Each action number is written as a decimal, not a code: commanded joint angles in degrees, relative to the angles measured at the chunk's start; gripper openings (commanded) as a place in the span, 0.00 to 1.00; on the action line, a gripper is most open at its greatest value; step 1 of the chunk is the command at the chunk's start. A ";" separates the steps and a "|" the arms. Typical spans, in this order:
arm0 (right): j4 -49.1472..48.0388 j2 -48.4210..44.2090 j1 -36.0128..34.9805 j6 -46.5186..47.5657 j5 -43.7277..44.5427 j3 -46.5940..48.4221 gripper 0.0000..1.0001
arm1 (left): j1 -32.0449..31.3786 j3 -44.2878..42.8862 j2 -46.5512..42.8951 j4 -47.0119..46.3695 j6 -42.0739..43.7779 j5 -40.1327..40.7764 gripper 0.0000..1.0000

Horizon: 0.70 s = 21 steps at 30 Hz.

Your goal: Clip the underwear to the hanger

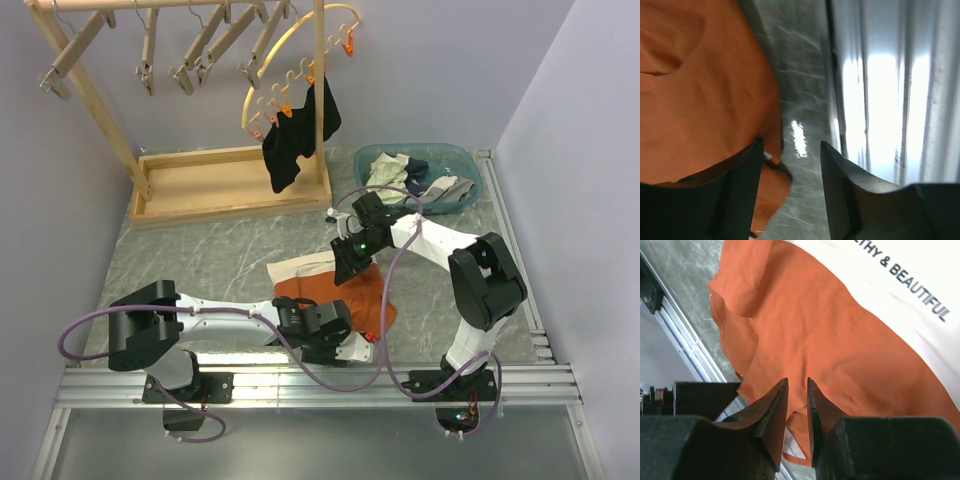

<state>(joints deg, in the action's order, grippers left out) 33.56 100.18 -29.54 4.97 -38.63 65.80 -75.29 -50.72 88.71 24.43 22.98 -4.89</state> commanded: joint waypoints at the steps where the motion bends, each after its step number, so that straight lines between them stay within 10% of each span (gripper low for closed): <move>1: -2.45 1.77 -0.61 -1.28 -1.62 2.31 0.29 | -0.48 -2.45 1.20 -3.41 0.22 4.71 0.54; 14: -1.04 7.48 -0.96 -1.45 2.15 2.75 0.25 | -0.39 -6.39 5.34 3.41 2.15 0.68 0.05; 21: -0.95 8.98 -1.05 -2.25 4.62 3.28 0.24 | 1.28 -15.19 3.58 16.95 0.40 -15.47 0.00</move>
<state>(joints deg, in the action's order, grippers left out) 33.01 108.71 -30.22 3.44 -35.51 66.76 -74.78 -62.26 94.37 33.98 24.27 -10.13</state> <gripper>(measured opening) 0.240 0.012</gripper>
